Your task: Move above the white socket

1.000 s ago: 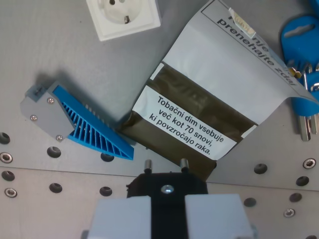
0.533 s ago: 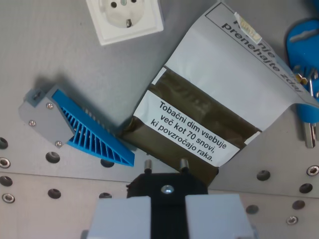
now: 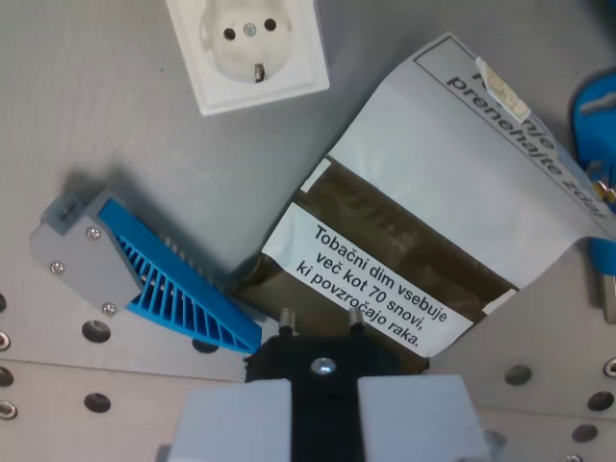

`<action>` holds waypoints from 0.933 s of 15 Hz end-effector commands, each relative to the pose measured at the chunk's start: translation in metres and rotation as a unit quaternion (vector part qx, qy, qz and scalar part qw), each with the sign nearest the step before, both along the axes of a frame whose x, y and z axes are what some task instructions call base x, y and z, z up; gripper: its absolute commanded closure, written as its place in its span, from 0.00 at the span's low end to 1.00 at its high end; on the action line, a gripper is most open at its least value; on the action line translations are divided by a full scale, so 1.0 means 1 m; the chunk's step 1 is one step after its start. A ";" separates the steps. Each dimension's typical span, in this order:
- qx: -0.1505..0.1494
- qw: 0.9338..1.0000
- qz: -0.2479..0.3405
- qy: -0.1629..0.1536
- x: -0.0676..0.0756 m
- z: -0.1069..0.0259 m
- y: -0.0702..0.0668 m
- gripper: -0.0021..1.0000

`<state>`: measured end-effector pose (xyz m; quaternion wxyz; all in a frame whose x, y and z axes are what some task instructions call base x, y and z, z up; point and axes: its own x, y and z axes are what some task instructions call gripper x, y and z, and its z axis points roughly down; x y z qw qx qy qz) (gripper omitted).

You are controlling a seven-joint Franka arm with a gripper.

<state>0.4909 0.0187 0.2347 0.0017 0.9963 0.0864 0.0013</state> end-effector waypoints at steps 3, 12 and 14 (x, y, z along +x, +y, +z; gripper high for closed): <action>0.018 0.999 0.037 0.000 0.012 -0.018 0.005 1.00; 0.029 0.998 0.061 0.004 0.026 -0.051 0.015 1.00; 0.032 0.997 0.066 0.005 0.029 -0.059 0.018 1.00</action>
